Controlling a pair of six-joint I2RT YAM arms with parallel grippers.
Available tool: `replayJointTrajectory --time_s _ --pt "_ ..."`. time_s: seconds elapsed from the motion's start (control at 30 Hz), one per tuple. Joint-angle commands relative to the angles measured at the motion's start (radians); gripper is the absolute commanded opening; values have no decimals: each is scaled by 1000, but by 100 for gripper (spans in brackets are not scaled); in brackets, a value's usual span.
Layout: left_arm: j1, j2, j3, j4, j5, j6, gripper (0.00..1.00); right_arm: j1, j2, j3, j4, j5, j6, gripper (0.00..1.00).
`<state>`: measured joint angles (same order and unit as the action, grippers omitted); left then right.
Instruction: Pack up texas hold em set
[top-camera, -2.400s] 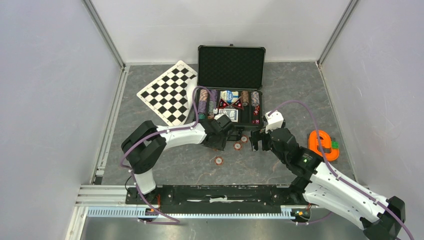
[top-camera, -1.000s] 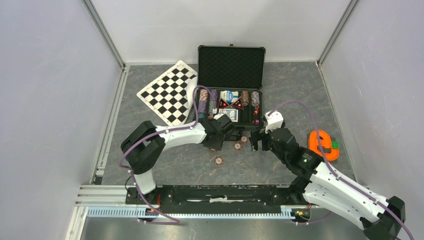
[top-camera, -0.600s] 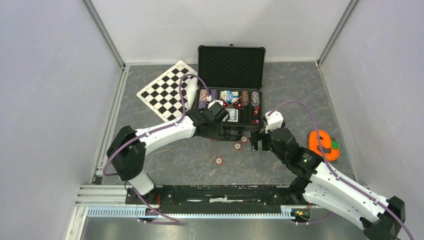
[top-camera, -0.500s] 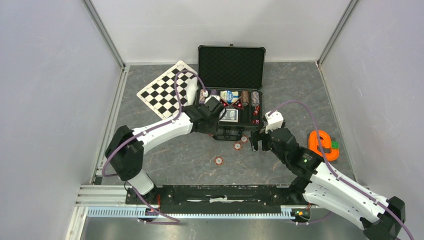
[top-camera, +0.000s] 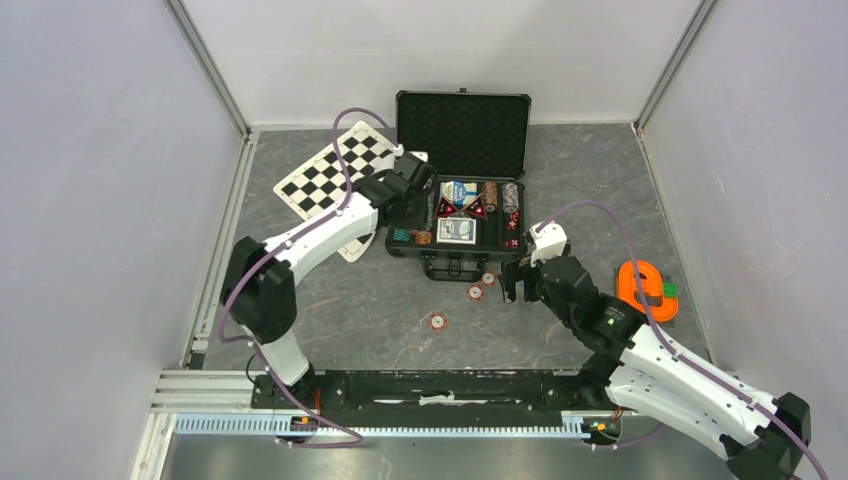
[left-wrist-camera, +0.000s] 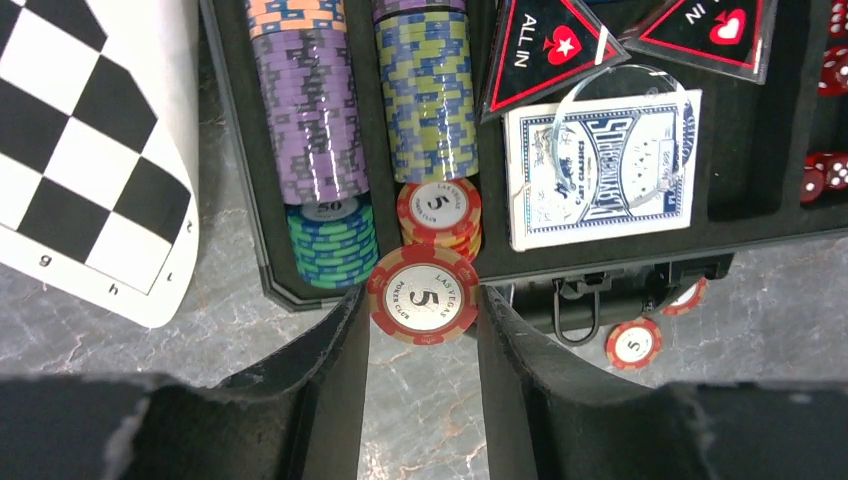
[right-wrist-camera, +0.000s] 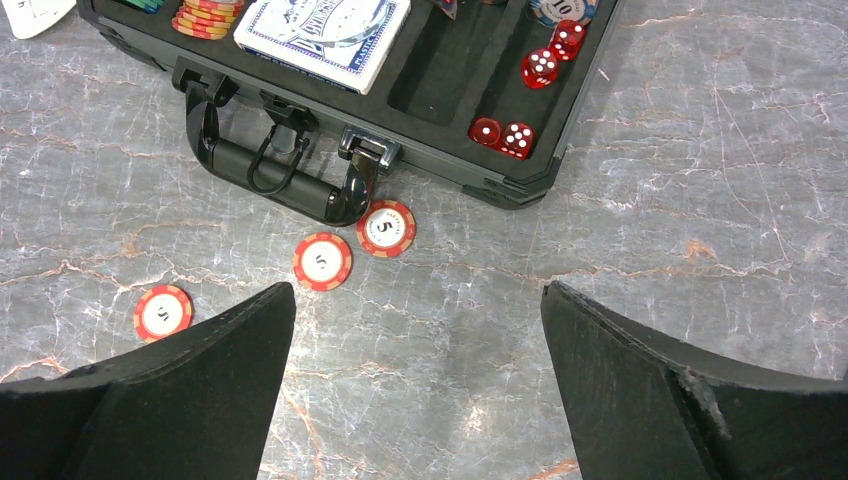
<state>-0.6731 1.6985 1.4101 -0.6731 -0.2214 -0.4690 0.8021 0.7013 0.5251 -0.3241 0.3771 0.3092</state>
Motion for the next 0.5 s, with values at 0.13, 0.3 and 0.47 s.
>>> replayJointTrajectory --time_s 0.13,0.3,0.47 --pt "15 127 104 0 65 76 34 -3 -6 16 8 17 3 99" --pt "20 171 142 -7 76 85 34 -2 -5 15 5 18 4 99" --pt "20 203 164 -47 80 93 34 -3 6 21 4 18 3 99"
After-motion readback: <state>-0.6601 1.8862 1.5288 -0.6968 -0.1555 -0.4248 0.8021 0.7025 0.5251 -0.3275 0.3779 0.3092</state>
